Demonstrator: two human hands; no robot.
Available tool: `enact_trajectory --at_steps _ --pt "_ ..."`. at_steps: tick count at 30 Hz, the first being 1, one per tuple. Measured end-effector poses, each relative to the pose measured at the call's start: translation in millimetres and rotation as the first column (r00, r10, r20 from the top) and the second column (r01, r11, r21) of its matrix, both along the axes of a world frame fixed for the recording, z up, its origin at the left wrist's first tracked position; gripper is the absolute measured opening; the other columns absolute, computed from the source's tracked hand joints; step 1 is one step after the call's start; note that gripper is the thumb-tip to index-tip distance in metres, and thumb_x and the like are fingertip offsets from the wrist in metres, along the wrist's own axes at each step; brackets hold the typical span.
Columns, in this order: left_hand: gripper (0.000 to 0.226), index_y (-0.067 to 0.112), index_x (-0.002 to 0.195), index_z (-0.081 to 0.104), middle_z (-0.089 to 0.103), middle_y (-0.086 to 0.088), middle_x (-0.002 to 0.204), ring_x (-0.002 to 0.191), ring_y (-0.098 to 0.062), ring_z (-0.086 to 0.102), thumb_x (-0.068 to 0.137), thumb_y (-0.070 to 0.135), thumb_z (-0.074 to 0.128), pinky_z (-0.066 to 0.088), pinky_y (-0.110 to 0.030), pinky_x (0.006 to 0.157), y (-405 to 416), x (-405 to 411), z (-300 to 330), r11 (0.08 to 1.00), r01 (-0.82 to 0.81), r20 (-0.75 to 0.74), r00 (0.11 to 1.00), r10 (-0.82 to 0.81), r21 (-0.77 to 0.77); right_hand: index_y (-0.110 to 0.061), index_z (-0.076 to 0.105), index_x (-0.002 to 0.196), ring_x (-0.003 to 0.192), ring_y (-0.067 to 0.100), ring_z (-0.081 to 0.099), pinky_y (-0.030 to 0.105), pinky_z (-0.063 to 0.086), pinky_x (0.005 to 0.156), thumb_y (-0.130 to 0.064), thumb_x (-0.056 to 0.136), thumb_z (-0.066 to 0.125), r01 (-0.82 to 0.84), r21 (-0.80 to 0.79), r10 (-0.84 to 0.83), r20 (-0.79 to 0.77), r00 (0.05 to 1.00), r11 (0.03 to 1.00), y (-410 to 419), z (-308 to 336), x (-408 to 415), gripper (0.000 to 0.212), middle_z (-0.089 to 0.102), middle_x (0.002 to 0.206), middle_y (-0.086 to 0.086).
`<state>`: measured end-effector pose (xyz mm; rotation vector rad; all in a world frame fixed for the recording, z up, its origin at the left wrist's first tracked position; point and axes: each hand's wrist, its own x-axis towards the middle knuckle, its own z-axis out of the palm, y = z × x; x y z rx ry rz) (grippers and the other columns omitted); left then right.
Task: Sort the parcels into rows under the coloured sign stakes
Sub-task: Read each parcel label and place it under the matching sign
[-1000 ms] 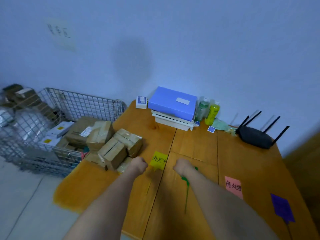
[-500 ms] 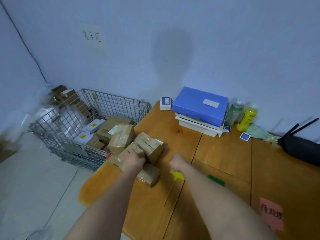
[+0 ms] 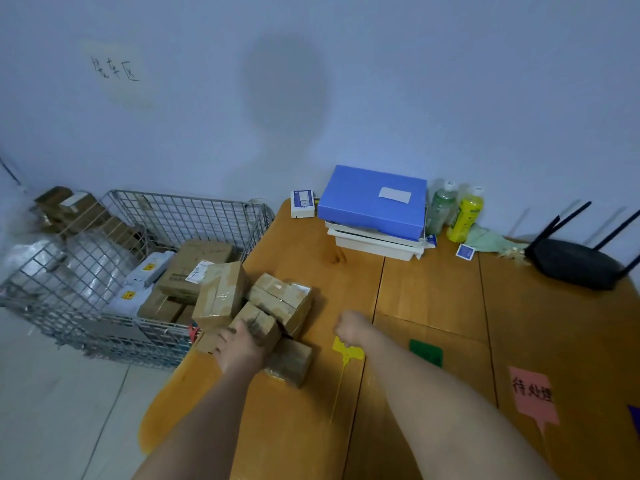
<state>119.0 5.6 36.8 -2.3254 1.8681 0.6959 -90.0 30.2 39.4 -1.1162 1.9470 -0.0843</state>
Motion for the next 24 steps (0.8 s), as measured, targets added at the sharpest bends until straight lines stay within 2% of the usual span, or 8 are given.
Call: enact_trajectory --at_steps 3,6,8,11,14,17,20,24 --pt "0.062 0.018 0.125 0.037 0.046 -0.018 0.132 0.126 -0.038 0.040 0.076 0.048 0.062 0.038 -0.047 0.102 1 2 12 0.999 0.021 0.027 0.999 -0.019 -0.046 -0.012 0.048 0.062 0.097 0.034 0.065 0.025 0.040 0.055 -0.011 0.090 0.043 0.002 -0.030 -0.002 0.004 1.000 1.000 0 14 2 0.028 0.066 0.113 0.021" --pt "0.062 0.022 0.120 0.047 0.062 -0.012 0.115 0.110 -0.034 0.055 0.075 0.064 0.052 0.046 -0.039 0.084 -7 2 41 0.992 0.032 -0.048 0.998 -0.038 -0.124 -0.006 0.064 0.092 0.099 0.030 0.063 0.019 0.040 0.057 -0.011 0.090 0.049 0.020 -0.064 -0.021 -0.012 1.000 0.998 4 28 -2 0.016 0.064 0.117 0.018" --pt "0.066 0.019 0.122 0.052 0.065 -0.009 0.111 0.101 -0.030 0.060 0.074 0.064 0.054 0.048 -0.035 0.077 -19 1 60 0.992 0.000 -0.237 0.971 -0.029 -0.123 -0.004 0.061 0.075 0.092 0.028 0.063 0.027 0.048 0.065 -0.009 0.089 0.044 0.016 -0.068 -0.017 -0.009 1.000 0.998 1 34 -5 0.023 0.067 0.110 0.019" --pt "0.061 0.008 0.122 0.056 0.061 -0.012 0.107 0.087 -0.026 0.057 0.077 0.049 0.063 0.047 -0.035 0.073 -37 -6 83 0.980 -0.198 -0.668 0.728 0.154 0.010 -0.005 0.058 0.083 0.073 0.025 0.063 0.026 0.046 0.059 -0.011 0.093 0.040 0.156 -0.124 -0.138 0.145 0.980 0.980 -4 46 -6 0.021 0.063 0.082 0.011" --pt "0.043 0.006 0.105 0.054 0.056 -0.010 0.084 0.068 -0.021 0.053 0.084 0.044 0.055 0.047 -0.028 0.052 -37 -21 99 0.943 -0.237 -0.817 0.476 0.324 0.236 -0.008 0.056 0.105 0.059 0.014 0.055 0.024 0.043 0.055 -0.023 0.096 0.043 0.457 -0.128 -0.375 0.405 0.834 0.880 -7 65 -10 0.022 0.059 0.075 0.003" --pt "0.055 0.012 0.111 0.053 0.060 -0.010 0.090 0.077 -0.023 0.055 0.078 0.055 0.051 0.043 -0.028 0.061 -36 -36 94 0.892 -0.180 -0.825 0.339 0.451 0.414 -0.007 0.053 0.123 0.091 0.022 0.062 0.034 0.052 0.081 -0.040 0.096 0.042 0.624 -0.089 -0.437 0.638 0.634 0.776 -6 79 -17 0.044 0.062 0.112 0.012" --pt "0.058 0.015 0.105 0.057 0.062 -0.010 0.092 0.081 -0.023 0.054 0.072 0.061 0.049 0.036 -0.029 0.065 -34 -55 86 0.866 -0.142 -0.818 0.287 0.499 0.479 -0.016 0.039 0.139 0.129 0.029 0.045 0.044 0.046 0.100 -0.055 0.088 0.047 0.626 -0.078 -0.386 0.727 0.569 0.776 2 91 -26 0.065 0.044 0.142 0.011" --pt "0.050 0.016 0.090 0.062 0.061 -0.007 0.078 0.064 -0.023 0.055 0.074 0.061 0.046 0.035 -0.027 0.059 -25 -80 87 0.850 0.019 -0.833 0.210 0.512 0.527 -0.025 0.025 0.146 0.134 0.033 0.038 0.051 0.041 0.104 -0.057 0.082 0.055 0.596 -0.021 -0.307 0.842 0.444 0.802 14 100 -41 0.077 0.037 0.145 0.013"
